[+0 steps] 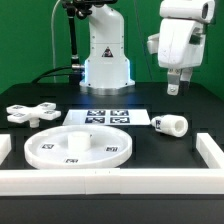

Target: Assemble round table

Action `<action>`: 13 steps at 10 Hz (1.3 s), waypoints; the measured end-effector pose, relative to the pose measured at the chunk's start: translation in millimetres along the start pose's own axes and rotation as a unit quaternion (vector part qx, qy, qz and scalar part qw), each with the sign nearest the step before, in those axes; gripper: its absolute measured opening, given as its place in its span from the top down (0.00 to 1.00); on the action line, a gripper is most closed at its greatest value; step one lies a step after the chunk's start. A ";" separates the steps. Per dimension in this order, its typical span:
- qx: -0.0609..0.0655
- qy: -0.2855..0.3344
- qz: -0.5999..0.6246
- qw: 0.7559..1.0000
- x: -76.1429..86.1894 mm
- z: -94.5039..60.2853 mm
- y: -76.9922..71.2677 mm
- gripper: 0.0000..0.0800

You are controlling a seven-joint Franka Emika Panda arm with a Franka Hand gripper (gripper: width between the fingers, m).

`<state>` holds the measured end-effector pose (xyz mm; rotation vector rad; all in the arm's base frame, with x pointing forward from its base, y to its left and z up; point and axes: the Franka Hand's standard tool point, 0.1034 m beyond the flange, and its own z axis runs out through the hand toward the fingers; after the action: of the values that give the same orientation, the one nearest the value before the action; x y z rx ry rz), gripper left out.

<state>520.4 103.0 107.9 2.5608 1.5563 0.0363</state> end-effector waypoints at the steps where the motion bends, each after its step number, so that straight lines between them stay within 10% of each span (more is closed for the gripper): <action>1: 0.000 0.000 0.000 1.000 0.1 0.0 0.0 0.19; 4: 0.002 -0.001 -0.005 1.000 -3.9 2.2 1.3 0.19; 10: 0.009 -0.005 -0.148 0.989 -118.0 62.6 74.4 0.19; 13: 0.008 -0.008 -0.160 0.987 -120.2 64.5 88.2 0.19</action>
Offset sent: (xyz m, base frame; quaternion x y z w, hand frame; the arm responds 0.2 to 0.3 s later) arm 0.0000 0.0000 0.0000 0.0000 0.0000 0.0000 1.0000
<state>548.6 -50.4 62.6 2.2840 1.9454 -0.0316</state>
